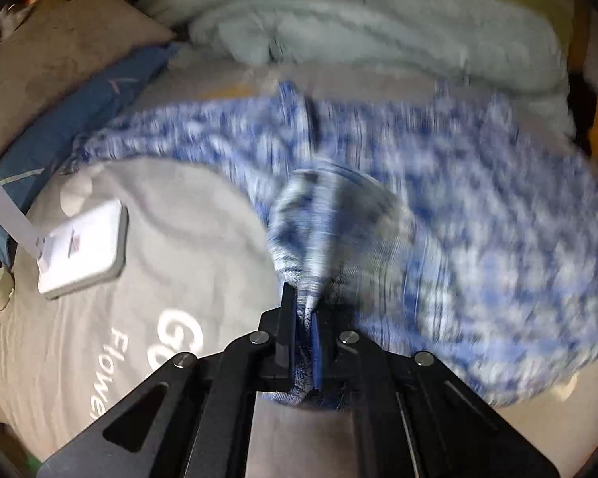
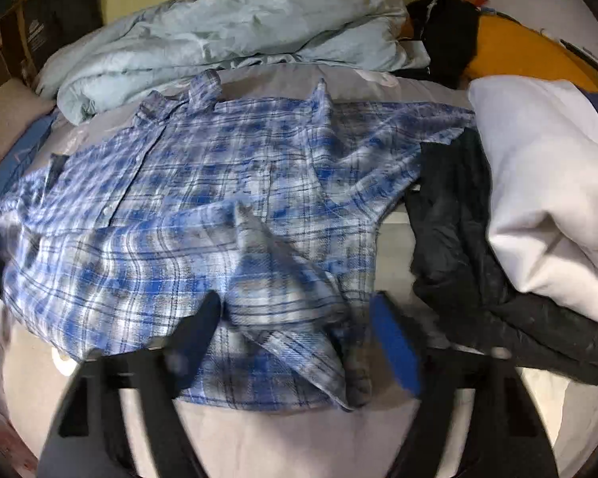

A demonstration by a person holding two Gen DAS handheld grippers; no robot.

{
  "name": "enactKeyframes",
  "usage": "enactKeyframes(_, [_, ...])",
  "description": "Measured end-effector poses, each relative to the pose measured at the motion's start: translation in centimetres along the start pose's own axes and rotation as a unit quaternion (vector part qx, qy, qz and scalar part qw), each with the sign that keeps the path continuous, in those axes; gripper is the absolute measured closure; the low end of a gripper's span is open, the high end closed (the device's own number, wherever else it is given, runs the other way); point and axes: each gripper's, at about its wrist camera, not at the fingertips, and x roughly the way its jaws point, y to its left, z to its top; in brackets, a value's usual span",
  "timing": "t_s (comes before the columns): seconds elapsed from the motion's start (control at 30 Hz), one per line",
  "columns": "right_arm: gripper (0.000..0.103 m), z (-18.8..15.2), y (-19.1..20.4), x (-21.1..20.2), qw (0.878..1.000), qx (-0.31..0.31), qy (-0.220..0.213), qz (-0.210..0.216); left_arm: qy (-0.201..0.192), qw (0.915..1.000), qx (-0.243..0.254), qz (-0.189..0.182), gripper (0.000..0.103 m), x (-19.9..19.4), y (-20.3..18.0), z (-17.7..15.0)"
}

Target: Fold large clothes

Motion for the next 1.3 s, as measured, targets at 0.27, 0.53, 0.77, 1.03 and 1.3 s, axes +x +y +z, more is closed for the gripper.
enactKeyframes(0.27, [0.076,1.4,-2.6,-1.3,0.994,0.055,-0.061,-0.067,-0.008,0.9991,0.000,0.041,0.070,0.1,1.6,0.7])
enactKeyframes(0.53, [0.063,-1.8,-1.2,-3.0,1.000,0.022,0.003,0.009,0.023,0.9997,-0.008,0.011,0.062,-2.3,2.4,-1.7])
enactKeyframes(0.77, [0.063,-4.3,-1.4,0.0,0.998,0.024,0.063,-0.002,0.081,0.9964,-0.005,0.023,0.057,-0.4,2.6,-4.9])
enactKeyframes(1.03, [0.099,-3.6,-4.0,-2.6,0.994,0.112,0.000,-0.013,0.032,0.9988,-0.002,0.036,0.098,-1.4,2.6,-4.0])
enactKeyframes(1.3, [0.096,-4.2,-4.0,-2.0,0.992,0.084,0.044,-0.081,0.016,0.9951,-0.022,0.095,0.097,-3.0,5.1,-3.8])
